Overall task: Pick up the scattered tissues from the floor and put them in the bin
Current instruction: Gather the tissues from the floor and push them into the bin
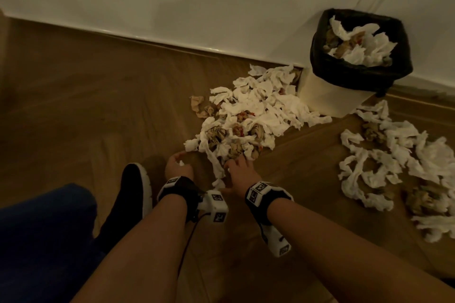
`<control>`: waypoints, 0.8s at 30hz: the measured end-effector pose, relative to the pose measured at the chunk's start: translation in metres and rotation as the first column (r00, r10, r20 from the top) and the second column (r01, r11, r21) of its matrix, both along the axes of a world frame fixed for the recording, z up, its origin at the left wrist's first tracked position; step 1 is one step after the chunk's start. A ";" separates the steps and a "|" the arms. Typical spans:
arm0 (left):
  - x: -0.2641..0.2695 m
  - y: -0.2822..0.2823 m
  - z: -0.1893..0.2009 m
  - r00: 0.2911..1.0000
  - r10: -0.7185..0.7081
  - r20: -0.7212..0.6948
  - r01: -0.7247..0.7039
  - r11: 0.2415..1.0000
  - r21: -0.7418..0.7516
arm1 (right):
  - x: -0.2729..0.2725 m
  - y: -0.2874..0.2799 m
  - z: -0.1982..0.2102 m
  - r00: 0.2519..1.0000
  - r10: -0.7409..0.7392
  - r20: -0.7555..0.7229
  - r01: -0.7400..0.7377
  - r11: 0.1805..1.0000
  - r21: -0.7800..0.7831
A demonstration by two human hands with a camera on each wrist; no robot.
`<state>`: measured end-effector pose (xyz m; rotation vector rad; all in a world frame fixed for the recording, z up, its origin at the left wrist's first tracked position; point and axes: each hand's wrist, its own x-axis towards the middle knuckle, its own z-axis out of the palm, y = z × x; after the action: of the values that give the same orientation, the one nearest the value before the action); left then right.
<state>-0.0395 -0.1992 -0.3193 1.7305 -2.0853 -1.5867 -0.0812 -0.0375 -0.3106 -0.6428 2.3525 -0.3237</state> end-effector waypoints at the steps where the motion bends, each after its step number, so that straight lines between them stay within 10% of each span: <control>1: 0.000 -0.001 -0.001 1.000 0.009 0.004 -0.009 0.999 -0.030 | 0.003 -0.003 -0.002 1.000 0.021 0.004 -0.021 1.000 0.013; 18: 0.009 0.010 -0.008 0.999 -0.009 0.047 0.016 0.988 -0.156 | 0.020 -0.002 -0.016 0.981 0.192 -0.025 -0.190 0.979 0.071; 24: 0.006 0.022 0.007 0.999 -0.042 -0.011 0.040 0.988 -0.148 | 0.002 0.042 -0.006 0.991 -0.132 0.007 0.132 0.991 -0.008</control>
<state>-0.0338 -0.1774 -0.3119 1.6348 -2.1832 -1.4082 -0.0789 0.0050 -0.3165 -0.4903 2.3934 -0.3935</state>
